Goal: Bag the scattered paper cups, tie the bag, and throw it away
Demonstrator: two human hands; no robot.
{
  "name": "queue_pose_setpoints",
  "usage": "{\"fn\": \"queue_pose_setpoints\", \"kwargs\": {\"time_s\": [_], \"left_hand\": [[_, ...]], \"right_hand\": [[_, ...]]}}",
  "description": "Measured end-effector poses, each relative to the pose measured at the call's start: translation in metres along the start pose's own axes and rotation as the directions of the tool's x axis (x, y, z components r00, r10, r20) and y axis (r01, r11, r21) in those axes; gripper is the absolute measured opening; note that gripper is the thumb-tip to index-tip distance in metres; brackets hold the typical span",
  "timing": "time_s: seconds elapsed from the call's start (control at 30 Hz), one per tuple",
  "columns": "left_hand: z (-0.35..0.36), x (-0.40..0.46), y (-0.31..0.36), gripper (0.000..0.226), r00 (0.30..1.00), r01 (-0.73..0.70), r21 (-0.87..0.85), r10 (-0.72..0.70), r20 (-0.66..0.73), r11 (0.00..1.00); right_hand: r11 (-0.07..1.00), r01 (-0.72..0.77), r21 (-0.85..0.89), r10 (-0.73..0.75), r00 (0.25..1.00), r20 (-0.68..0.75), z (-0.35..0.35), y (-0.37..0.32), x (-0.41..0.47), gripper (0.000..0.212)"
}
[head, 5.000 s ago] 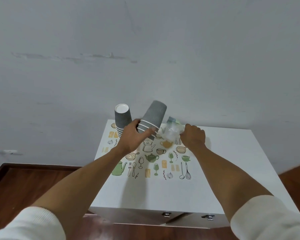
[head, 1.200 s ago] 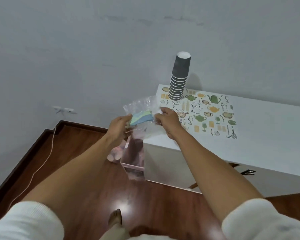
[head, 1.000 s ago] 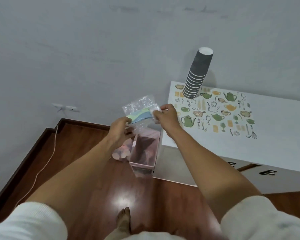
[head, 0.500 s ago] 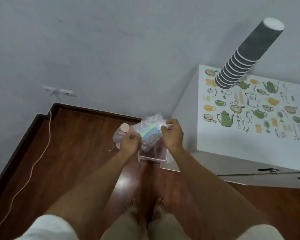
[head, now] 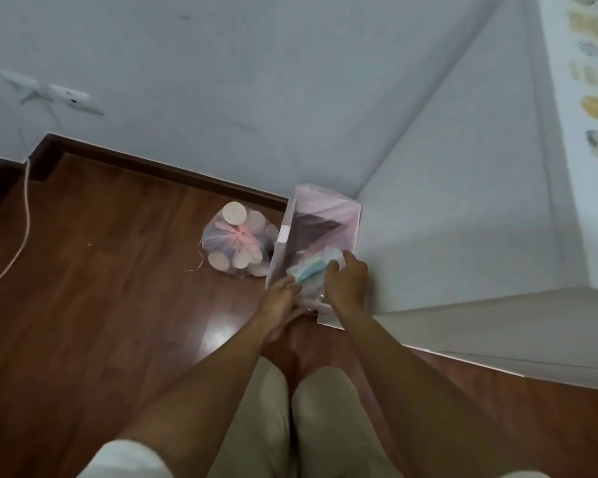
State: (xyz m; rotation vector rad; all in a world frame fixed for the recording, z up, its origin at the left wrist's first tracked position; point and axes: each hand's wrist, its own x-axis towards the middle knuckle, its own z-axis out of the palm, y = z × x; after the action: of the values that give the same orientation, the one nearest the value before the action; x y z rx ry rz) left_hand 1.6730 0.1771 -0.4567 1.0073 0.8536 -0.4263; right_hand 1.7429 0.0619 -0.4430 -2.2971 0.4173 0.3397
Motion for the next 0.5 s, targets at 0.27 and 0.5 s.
{"fn": "queue_pose_setpoints", "kwargs": {"time_s": [0.27,0.5], "left_hand": [[-0.015,-0.003,0.021,0.017,0.97,-0.162,0.219,0.196,-0.143,0.962],[-0.011,-0.117,0.114,0.028,0.931,-0.251,0.437,0.339,-0.137,0.864]], "right_hand": [[0.999,-0.004,-0.042,0.005,1.0,0.025,-0.004,-0.014,-0.006,0.041],[0.988,0.153,0.021,-0.155,0.983,0.094,-0.08,-0.108,-0.081,0.019]]}}
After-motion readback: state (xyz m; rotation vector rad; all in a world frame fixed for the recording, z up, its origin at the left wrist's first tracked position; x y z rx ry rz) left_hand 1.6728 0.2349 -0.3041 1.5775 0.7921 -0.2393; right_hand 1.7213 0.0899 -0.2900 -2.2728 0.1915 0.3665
